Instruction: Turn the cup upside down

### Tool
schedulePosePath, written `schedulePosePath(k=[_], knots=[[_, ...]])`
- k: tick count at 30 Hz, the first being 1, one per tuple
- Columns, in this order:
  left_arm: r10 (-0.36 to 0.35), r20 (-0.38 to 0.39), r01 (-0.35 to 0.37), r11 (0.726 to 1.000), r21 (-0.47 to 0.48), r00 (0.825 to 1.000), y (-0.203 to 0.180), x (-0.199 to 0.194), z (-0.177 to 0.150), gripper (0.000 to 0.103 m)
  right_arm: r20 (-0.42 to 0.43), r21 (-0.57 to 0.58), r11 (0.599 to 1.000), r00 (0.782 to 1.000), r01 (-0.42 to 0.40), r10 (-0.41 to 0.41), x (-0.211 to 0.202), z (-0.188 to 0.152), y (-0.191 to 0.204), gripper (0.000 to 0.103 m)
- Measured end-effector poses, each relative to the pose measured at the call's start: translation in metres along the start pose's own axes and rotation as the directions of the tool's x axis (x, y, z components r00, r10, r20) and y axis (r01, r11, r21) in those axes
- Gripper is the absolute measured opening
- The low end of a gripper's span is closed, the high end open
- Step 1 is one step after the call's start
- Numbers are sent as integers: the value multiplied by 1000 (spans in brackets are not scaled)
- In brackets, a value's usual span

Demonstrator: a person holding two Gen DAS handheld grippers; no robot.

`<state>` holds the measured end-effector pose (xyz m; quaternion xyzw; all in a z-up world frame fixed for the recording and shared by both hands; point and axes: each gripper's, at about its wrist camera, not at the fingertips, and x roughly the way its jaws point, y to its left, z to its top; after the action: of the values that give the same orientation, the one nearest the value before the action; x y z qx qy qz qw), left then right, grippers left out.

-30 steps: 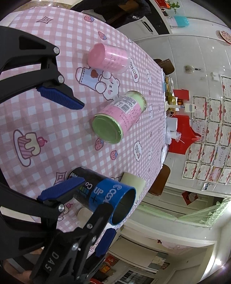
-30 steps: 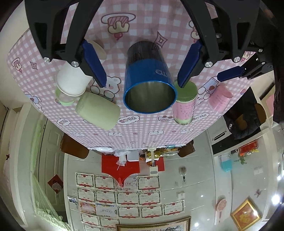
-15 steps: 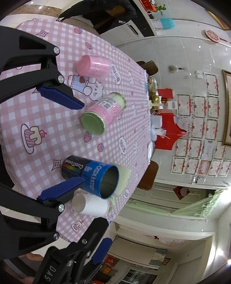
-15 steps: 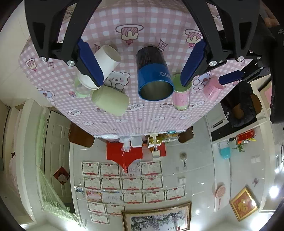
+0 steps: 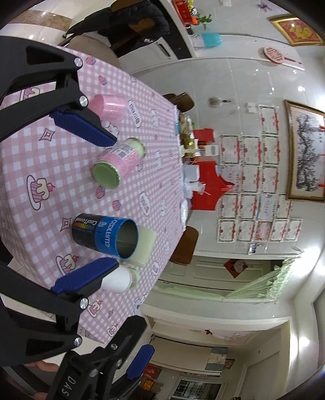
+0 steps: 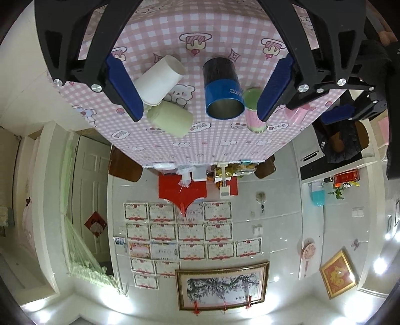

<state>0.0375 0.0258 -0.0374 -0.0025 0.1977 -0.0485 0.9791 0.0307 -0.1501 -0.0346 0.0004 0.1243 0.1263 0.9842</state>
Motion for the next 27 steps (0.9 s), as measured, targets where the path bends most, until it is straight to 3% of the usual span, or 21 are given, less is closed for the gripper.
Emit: schedulePosePath(k=[14,27], knots=[[27,131,-28,1000,7,991,-3,-21,5,89,103,-47,997,993,58,-53,-13,-6,7,95],[58,183,-62,998,20,981,-5,-24,5,89,114,-44,997,992,67,-62,-13,-10,5,95]])
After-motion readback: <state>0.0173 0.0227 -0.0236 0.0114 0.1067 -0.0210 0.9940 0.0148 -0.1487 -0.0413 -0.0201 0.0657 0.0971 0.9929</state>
